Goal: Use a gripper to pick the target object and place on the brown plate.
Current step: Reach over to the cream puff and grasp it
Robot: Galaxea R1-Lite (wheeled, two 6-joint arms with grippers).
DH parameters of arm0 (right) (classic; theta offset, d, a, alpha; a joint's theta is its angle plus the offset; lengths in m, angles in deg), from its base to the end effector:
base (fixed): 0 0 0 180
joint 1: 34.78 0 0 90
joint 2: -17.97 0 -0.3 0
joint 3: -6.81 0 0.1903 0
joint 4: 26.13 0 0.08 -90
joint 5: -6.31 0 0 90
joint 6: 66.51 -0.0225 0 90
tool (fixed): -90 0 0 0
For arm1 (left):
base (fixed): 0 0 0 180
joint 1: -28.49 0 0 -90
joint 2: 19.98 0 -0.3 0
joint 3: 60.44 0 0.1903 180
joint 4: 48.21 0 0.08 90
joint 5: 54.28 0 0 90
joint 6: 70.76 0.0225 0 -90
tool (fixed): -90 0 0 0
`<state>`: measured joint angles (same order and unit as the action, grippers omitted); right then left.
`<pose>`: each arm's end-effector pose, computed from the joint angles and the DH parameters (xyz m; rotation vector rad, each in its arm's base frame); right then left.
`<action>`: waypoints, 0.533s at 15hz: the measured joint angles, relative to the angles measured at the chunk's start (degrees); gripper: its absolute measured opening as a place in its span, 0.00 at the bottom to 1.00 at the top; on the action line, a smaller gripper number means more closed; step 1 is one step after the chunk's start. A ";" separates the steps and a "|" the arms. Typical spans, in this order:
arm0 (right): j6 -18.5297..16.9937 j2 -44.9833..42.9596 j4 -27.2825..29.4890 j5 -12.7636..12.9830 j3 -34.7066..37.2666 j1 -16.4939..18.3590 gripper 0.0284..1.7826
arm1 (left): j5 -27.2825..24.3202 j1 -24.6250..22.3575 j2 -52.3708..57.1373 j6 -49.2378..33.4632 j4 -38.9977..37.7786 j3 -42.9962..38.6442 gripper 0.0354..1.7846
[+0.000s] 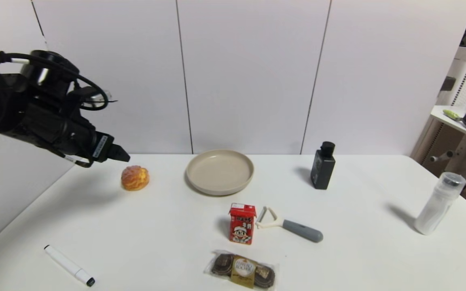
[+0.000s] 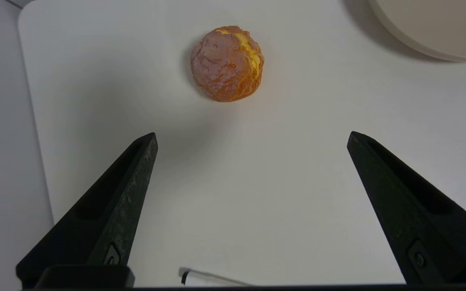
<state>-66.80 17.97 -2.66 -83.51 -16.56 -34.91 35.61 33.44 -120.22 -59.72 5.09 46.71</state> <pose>-0.0228 -0.0001 0.0753 0.0051 0.0017 -0.0009 0.3118 -0.0270 0.2439 0.2161 0.7990 -0.1612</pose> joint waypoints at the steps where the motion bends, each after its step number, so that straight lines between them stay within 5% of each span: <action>1: 0.02 0.00 0.00 0.00 0.00 0.00 0.95 | 0.00 0.11 -3.54 -0.02 0.55 2.07 0.94; 8: 0.05 0.00 0.00 0.00 0.00 0.00 0.95 | 0.09 -0.18 -18.49 -0.27 0.66 9.35 0.94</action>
<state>-66.75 17.97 -2.66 -83.51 -16.56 -34.91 35.70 33.26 -138.72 -59.98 5.74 56.06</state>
